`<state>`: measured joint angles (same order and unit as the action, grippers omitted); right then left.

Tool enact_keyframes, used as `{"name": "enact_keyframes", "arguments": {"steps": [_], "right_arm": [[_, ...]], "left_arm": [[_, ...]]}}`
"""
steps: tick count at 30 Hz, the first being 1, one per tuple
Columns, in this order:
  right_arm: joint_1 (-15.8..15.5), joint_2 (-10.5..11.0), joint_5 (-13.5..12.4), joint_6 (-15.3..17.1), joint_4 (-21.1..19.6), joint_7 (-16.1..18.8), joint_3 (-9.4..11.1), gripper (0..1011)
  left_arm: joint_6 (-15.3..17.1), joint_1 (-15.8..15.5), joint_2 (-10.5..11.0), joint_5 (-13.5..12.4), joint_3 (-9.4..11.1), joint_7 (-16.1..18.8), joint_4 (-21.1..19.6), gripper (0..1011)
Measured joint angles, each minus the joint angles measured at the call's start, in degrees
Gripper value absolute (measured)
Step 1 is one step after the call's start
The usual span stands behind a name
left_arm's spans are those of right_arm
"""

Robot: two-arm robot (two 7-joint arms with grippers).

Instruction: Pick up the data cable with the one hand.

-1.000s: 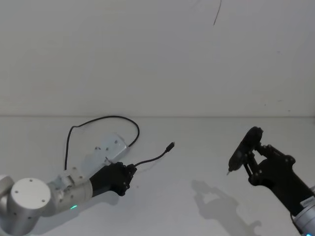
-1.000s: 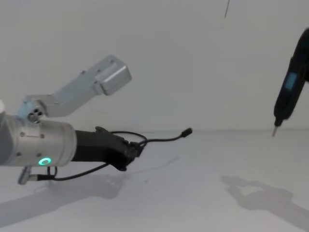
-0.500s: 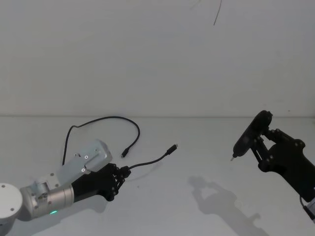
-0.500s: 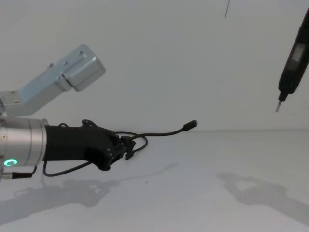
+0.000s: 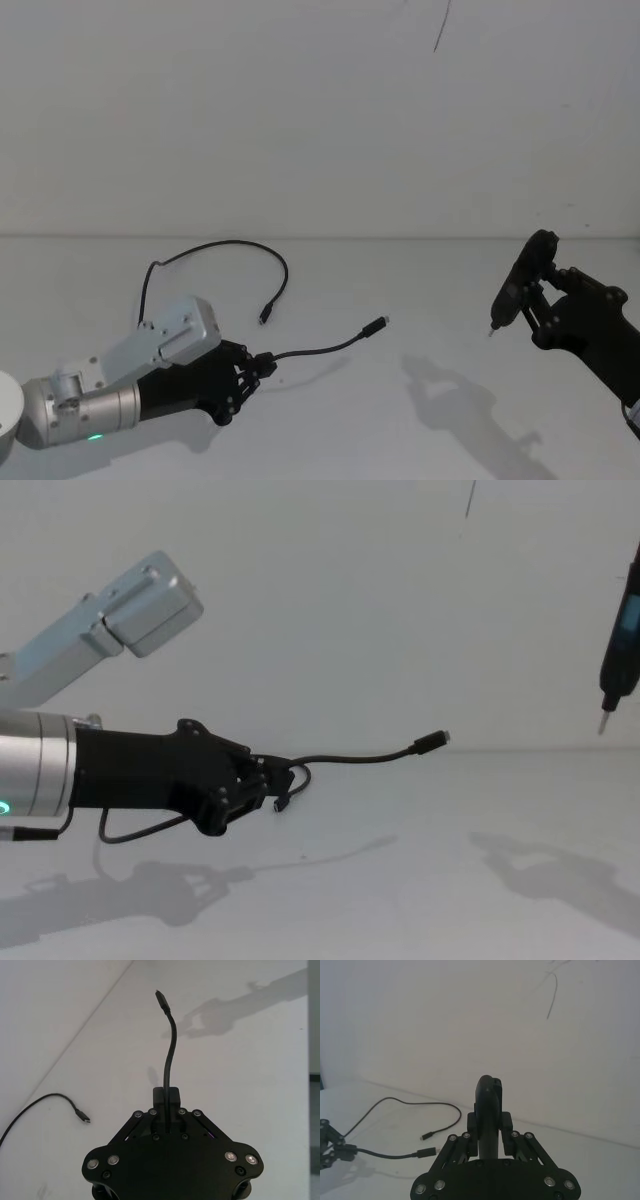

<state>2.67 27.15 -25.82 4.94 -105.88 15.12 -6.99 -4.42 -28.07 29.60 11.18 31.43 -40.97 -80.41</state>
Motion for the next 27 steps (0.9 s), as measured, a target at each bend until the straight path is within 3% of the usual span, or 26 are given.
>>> {"name": "enact_keyframes", "arguments": {"steps": [14,27], "right_arm": [[1.36,-1.32,-0.39,0.55,1.26,0.52,-0.76,269],[4.41,-3.24,-2.19,-0.97,3.82,2.66,-2.92,269]], "left_arm": [[-1.46,-0.28,0.94,0.83,0.46,-2.49,-0.73,49],[-1.9,-0.35,1.24,1.1,0.59,-3.29,-0.95,49]]}}
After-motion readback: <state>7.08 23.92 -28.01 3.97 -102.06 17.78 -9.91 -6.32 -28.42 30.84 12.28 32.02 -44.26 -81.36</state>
